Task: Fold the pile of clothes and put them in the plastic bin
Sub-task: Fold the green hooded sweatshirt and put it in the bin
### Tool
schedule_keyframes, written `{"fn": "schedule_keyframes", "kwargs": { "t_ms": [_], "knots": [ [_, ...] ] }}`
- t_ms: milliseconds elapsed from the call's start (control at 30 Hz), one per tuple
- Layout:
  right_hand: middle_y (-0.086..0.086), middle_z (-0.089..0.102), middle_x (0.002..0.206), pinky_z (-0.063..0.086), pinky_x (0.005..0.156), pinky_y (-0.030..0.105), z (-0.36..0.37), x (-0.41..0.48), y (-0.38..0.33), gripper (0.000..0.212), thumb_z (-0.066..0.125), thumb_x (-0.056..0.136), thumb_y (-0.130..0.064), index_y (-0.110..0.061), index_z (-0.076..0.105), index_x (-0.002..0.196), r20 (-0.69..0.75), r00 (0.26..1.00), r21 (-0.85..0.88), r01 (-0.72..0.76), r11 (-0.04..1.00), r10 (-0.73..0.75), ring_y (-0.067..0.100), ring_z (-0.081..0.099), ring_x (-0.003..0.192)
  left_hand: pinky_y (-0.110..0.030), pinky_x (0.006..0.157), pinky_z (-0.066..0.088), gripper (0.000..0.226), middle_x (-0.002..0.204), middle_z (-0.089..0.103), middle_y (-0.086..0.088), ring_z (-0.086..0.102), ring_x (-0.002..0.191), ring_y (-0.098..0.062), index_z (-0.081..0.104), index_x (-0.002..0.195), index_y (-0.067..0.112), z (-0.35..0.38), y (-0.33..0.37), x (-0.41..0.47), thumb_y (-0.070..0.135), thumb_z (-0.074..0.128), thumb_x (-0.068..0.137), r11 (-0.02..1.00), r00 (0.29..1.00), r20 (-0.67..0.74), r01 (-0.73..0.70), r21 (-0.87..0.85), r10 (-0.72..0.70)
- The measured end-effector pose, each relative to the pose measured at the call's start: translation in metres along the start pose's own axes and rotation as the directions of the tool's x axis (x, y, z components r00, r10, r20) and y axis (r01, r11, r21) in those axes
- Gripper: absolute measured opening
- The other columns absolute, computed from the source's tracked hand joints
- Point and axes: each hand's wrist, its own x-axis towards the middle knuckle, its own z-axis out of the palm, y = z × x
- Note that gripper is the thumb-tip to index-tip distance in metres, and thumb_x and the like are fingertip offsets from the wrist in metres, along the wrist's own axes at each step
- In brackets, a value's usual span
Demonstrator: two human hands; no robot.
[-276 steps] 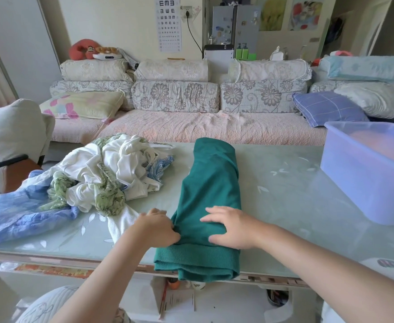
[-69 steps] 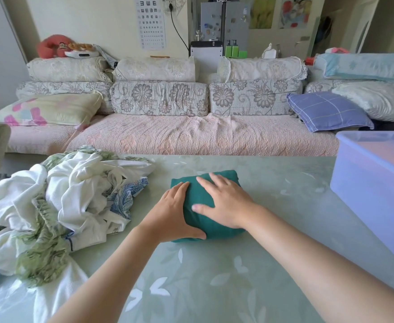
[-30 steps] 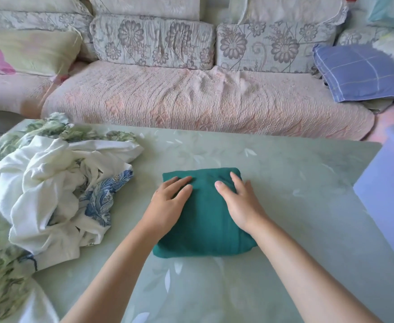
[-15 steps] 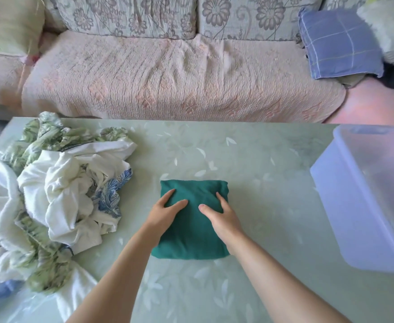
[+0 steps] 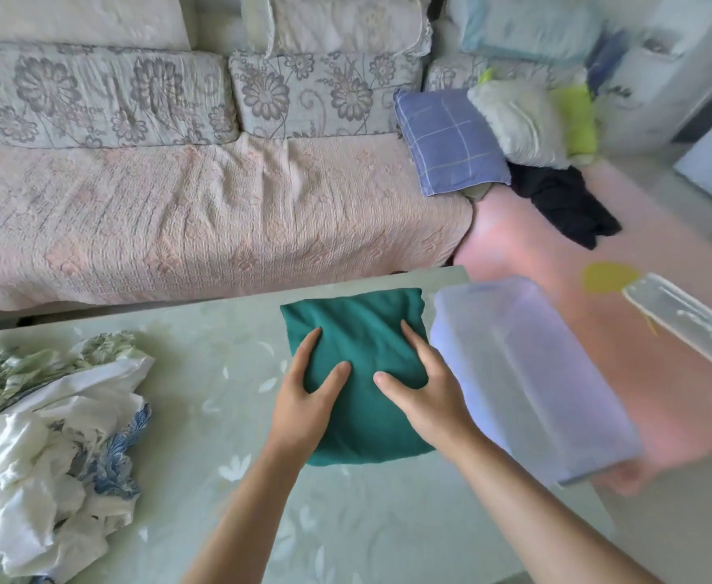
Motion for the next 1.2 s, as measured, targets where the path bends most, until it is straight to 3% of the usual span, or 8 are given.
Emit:
{"fn": "schedule_keyframes", "kwargs": {
  "t_ms": [167,400,500,600,733,967,1067,1200],
  "knots": [
    [-0.027,0.048,0.14,0.043,0.11,0.033,-0.138,0.02,0.009,0.081,0.074,0.068,-0.052,-0.054,0.041,0.143,-0.094,0.994,-0.057,0.049,0.997,-0.054,-0.007,0.047,0.128,-0.021,0.103,0.039,0.061,0.134,0.05,0.025,0.047,0.122,0.01,0.04,0.136,0.057,0.129,0.045,-0.001,0.044,0.071,0.085,0.993,0.99,0.079,-0.116,0.03,0.113],
    [-0.021,0.05,0.141,0.038,0.107,0.017,-0.272,0.042,0.071,0.077,0.082,0.078,-0.02,-0.035,0.047,0.146,-0.174,0.979,-0.109,0.086,0.99,-0.104,-0.012,0.045,0.126,-0.02,0.104,0.037,0.063,0.137,0.044,0.026,0.044,0.121,0.015,0.036,0.137,0.058,0.28,0.043,0.002,0.047,0.07,0.084,0.995,0.977,0.194,-0.092,0.025,0.086],
    [-0.019,0.051,0.138,0.039,0.105,0.014,-0.288,0.053,0.114,0.079,0.081,0.076,-0.023,-0.035,0.047,0.146,-0.152,0.984,-0.169,0.072,0.983,-0.098,-0.011,0.046,0.125,-0.019,0.1,0.038,0.06,0.137,0.044,0.025,0.045,0.119,0.013,0.035,0.135,0.059,0.318,0.014,0.003,0.041,0.068,0.088,1.0,0.987,0.162,0.001,0.025,-0.005],
    [-0.021,0.049,0.135,0.04,0.103,0.019,-0.291,0.064,0.159,0.082,0.074,0.069,-0.046,-0.045,0.043,0.144,-0.113,0.992,-0.254,0.019,0.967,-0.05,-0.01,0.045,0.124,-0.019,0.095,0.037,0.061,0.138,0.043,0.023,0.047,0.119,0.004,0.033,0.14,0.055,0.341,-0.022,0.004,0.044,0.065,0.089,0.993,0.982,0.156,0.098,0.065,-0.107],
    [-0.029,0.042,0.134,0.036,0.093,0.004,-0.285,0.077,0.206,0.082,0.072,0.075,-0.043,-0.051,0.034,0.147,0.011,0.999,-0.334,-0.026,0.942,0.032,-0.025,0.04,0.115,-0.026,0.094,0.042,0.063,0.132,0.042,0.013,0.05,0.108,0.0,0.027,0.143,0.055,0.358,-0.065,0.01,0.047,0.06,0.09,0.964,0.961,0.127,0.228,0.137,-0.245],
    [-0.018,0.048,0.134,0.051,0.075,0.018,-0.274,0.101,0.246,0.077,0.061,0.085,-0.036,-0.057,0.023,0.148,0.233,0.934,-0.454,-0.141,0.88,0.27,0.001,0.061,0.078,-0.036,0.086,0.048,0.068,0.135,0.04,-0.004,0.055,0.101,-0.022,0.015,0.148,0.051,0.376,-0.109,0.034,0.055,0.05,0.091,0.823,0.854,0.062,0.475,0.311,-0.516],
    [-0.005,0.032,0.154,0.05,0.092,0.028,-0.267,0.105,0.255,0.075,0.054,0.09,-0.042,-0.053,0.013,0.152,0.255,0.925,-0.577,-0.088,0.812,0.282,0.016,0.06,0.108,-0.036,0.083,0.046,0.072,0.139,0.037,-0.008,0.053,0.099,-0.024,0.01,0.15,0.049,0.379,-0.119,0.042,0.057,0.049,0.091,0.766,0.826,0.04,0.503,0.399,-0.563],
    [0.004,-0.007,0.166,0.039,0.111,0.04,-0.264,0.11,0.258,0.089,0.051,0.087,-0.045,-0.041,-0.006,0.155,0.324,0.893,-0.739,0.034,0.673,0.311,0.029,0.031,0.144,-0.038,0.083,0.048,0.074,0.14,0.037,-0.009,0.054,0.102,-0.027,0.009,0.15,0.048,0.382,-0.124,0.046,0.059,0.05,0.09,0.739,0.827,0.036,0.48,0.472,-0.56]
  ]
}}
